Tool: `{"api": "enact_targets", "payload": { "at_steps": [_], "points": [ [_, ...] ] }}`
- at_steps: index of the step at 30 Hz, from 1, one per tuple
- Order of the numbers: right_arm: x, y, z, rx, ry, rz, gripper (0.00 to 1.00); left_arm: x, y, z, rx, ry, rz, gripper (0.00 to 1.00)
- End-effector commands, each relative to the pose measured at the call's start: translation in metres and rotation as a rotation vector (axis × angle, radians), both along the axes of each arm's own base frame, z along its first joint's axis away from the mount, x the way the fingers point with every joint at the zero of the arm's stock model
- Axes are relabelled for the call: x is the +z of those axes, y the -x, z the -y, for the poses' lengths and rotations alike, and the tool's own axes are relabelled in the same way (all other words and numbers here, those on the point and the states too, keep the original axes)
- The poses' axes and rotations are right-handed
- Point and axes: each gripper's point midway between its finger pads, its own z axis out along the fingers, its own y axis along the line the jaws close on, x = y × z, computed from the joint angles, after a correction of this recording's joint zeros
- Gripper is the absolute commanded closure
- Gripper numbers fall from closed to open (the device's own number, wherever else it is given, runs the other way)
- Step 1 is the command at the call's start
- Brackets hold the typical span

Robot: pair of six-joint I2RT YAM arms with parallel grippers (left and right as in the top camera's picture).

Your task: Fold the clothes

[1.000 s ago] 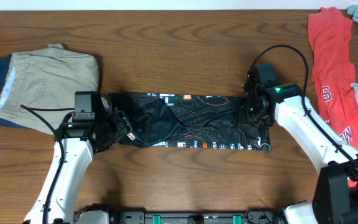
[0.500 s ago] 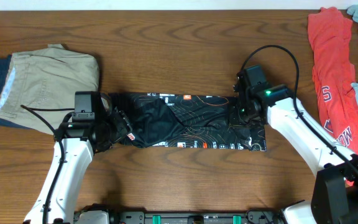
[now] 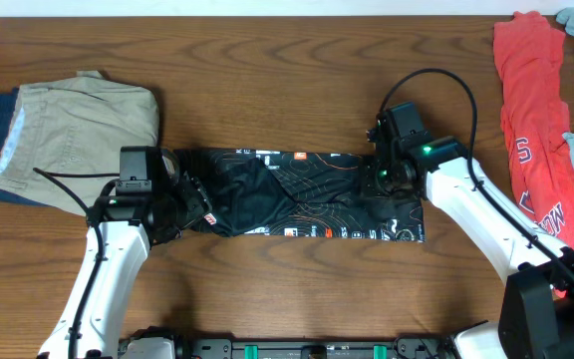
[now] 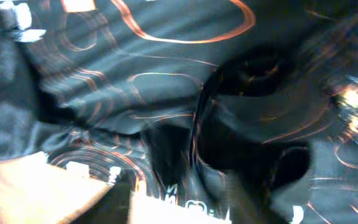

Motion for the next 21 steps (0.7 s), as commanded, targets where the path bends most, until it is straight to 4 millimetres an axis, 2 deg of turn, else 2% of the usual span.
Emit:
{"api": "enact_targets", "payload": {
  "at_steps": [1, 3, 9, 15, 21],
  "points": [
    [0.012, 0.003, -0.019, 0.118, -0.08, 0.032, 0.4, -0.008, 0.006, -0.002, -0.018, -0.016, -0.026, 0.27],
    [0.011, -0.001, -0.017, 0.122, -0.064, 0.05, 0.39, -0.008, 0.007, -0.002, -0.018, -0.016, -0.029, 0.27],
    [0.006, -0.018, 0.014, 0.027, 0.089, 0.102, 0.4, -0.009, 0.01, -0.002, -0.018, -0.015, -0.041, 0.27],
    [0.006, -0.03, 0.032, -0.013, 0.187, 0.154, 0.42, -0.009, 0.01, -0.002, -0.017, -0.015, -0.042, 0.27],
    [0.004, -0.04, 0.034, 0.005, 0.216, 0.196, 0.37, -0.009, 0.01, -0.002, -0.017, -0.015, -0.043, 0.27]
  ]
}}
